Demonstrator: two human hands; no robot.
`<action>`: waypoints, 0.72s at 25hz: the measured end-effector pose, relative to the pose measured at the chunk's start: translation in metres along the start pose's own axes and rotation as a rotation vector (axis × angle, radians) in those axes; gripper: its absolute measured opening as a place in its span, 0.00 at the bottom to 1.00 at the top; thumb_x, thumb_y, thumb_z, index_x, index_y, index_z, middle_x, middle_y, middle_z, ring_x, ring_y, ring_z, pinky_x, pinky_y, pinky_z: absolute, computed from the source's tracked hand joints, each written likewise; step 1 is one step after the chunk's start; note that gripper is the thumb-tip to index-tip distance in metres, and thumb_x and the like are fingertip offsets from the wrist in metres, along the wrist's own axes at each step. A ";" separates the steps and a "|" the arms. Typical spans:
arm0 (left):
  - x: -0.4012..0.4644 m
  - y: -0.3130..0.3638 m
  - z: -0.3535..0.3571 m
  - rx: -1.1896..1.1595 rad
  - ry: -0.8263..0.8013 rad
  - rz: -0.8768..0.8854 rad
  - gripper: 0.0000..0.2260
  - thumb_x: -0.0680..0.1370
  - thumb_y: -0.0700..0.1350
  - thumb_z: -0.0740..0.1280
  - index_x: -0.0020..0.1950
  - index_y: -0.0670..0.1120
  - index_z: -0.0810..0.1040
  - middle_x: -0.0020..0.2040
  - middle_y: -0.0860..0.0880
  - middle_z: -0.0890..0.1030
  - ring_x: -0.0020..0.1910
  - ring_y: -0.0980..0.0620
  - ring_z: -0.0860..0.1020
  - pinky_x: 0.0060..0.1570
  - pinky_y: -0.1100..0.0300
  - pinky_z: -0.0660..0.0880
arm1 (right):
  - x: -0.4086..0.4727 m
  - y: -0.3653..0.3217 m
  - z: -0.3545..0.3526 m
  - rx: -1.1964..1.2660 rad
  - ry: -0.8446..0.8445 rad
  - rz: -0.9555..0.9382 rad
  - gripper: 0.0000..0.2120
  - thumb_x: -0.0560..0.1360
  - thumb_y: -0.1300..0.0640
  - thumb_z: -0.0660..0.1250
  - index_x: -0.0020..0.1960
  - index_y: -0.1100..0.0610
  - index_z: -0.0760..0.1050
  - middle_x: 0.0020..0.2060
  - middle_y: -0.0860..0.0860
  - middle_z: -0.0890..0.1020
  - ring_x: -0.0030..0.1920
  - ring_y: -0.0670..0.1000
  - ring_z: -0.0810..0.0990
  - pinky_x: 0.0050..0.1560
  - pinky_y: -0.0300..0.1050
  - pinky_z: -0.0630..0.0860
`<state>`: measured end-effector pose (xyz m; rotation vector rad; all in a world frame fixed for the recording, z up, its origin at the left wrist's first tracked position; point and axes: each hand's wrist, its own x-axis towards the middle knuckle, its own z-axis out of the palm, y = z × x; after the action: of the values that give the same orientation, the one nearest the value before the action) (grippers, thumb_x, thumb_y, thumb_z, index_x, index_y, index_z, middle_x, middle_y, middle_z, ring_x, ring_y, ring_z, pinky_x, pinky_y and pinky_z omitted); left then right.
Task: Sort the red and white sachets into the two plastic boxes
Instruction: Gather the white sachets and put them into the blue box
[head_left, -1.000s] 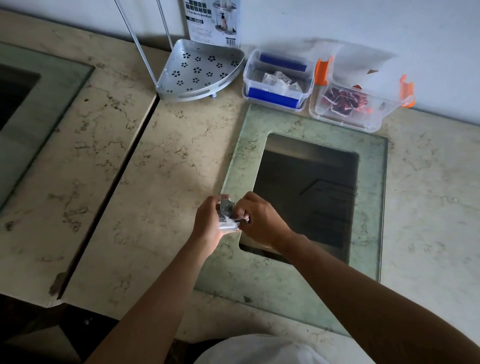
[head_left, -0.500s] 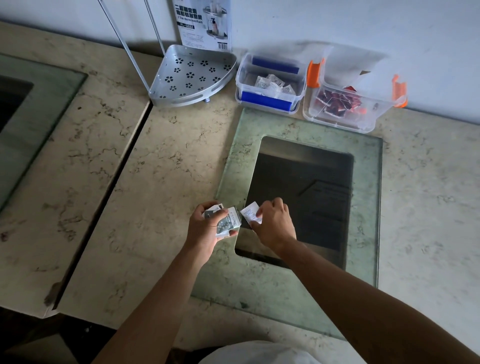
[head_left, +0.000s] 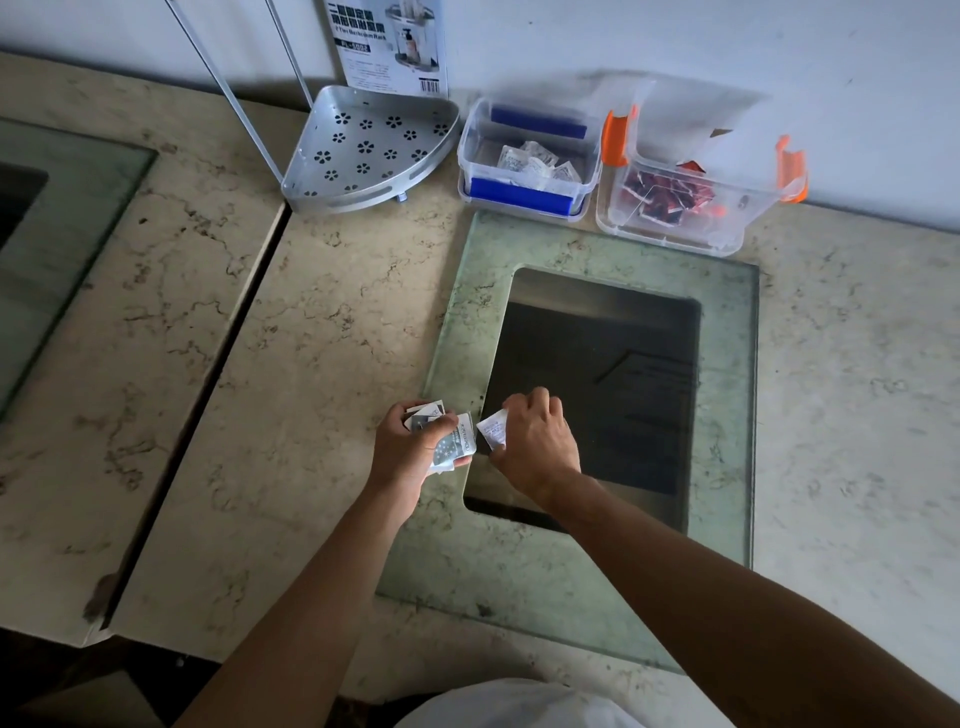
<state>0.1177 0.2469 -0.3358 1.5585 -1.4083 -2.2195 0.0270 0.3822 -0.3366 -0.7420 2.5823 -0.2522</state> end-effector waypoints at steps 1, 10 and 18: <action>0.001 0.000 0.000 0.000 0.000 -0.001 0.19 0.70 0.33 0.76 0.58 0.36 0.75 0.56 0.30 0.80 0.47 0.32 0.84 0.41 0.32 0.81 | 0.001 0.001 -0.001 0.018 -0.017 -0.003 0.25 0.71 0.52 0.73 0.64 0.56 0.70 0.61 0.55 0.69 0.60 0.56 0.70 0.58 0.50 0.76; 0.002 -0.001 -0.004 -0.013 -0.011 -0.018 0.18 0.70 0.33 0.76 0.58 0.36 0.76 0.55 0.30 0.80 0.45 0.33 0.84 0.41 0.33 0.81 | 0.003 0.010 -0.006 0.013 -0.152 -0.261 0.30 0.70 0.53 0.75 0.69 0.45 0.69 0.62 0.52 0.71 0.61 0.54 0.70 0.60 0.50 0.75; 0.003 -0.002 -0.005 -0.003 -0.019 -0.020 0.19 0.70 0.34 0.76 0.58 0.38 0.76 0.56 0.32 0.80 0.46 0.33 0.84 0.40 0.34 0.82 | 0.003 0.014 -0.008 0.032 -0.159 -0.202 0.19 0.69 0.52 0.76 0.56 0.51 0.74 0.56 0.50 0.74 0.56 0.52 0.74 0.51 0.46 0.76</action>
<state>0.1213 0.2436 -0.3393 1.5610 -1.3997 -2.2525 0.0143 0.3927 -0.3342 -0.9727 2.3510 -0.2836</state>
